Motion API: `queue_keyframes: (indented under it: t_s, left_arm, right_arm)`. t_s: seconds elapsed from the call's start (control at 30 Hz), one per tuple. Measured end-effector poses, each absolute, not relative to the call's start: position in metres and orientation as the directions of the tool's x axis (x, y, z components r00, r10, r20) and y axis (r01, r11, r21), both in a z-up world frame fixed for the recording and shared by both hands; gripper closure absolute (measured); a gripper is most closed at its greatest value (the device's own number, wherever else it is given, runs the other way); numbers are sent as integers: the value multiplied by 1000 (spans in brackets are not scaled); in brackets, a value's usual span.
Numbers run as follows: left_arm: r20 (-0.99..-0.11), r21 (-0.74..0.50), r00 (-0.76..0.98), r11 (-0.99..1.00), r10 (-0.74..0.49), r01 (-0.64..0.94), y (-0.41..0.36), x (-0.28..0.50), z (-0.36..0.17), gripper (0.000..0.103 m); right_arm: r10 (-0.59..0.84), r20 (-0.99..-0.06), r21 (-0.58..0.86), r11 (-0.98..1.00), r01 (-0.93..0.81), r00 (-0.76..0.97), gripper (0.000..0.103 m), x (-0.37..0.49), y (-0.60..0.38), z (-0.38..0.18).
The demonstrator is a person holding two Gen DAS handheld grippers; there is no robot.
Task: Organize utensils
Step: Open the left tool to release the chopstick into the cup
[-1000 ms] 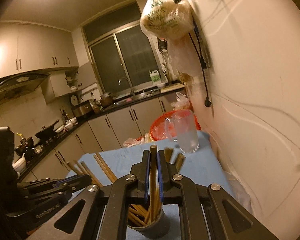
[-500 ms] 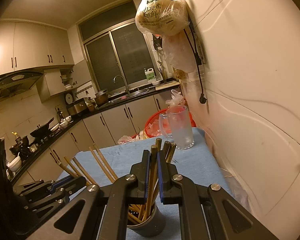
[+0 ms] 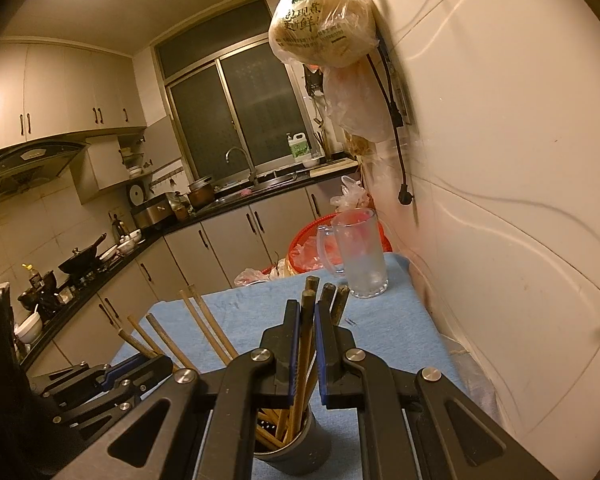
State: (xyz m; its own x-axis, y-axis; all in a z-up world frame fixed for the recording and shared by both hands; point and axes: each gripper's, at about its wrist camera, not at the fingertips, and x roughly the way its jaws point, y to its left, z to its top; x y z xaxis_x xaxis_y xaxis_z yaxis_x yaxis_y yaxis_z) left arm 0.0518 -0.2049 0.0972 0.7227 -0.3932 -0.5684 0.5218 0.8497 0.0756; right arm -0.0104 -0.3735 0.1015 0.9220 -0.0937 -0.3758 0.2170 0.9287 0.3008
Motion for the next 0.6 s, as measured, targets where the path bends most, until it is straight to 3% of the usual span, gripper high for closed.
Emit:
queue_keyframes:
  t_s: [0.47, 0.57, 0.6]
  left_arm:
    - [-554, 32, 726, 861, -406, 507, -199, 52, 106, 83]
    - [-533, 13, 737, 867, -415, 498, -190, 46, 115, 78]
    - [-525, 7, 743, 871, -415, 492, -187, 43, 119, 71]
  right_arm:
    - [-108, -351, 314, 922, 225, 930, 93, -24, -378, 124]
    - [-123, -330, 319, 919, 233, 936, 89, -38, -378, 134]
    - [-128, -325, 320, 917, 236, 937, 88, -43, -377, 137]
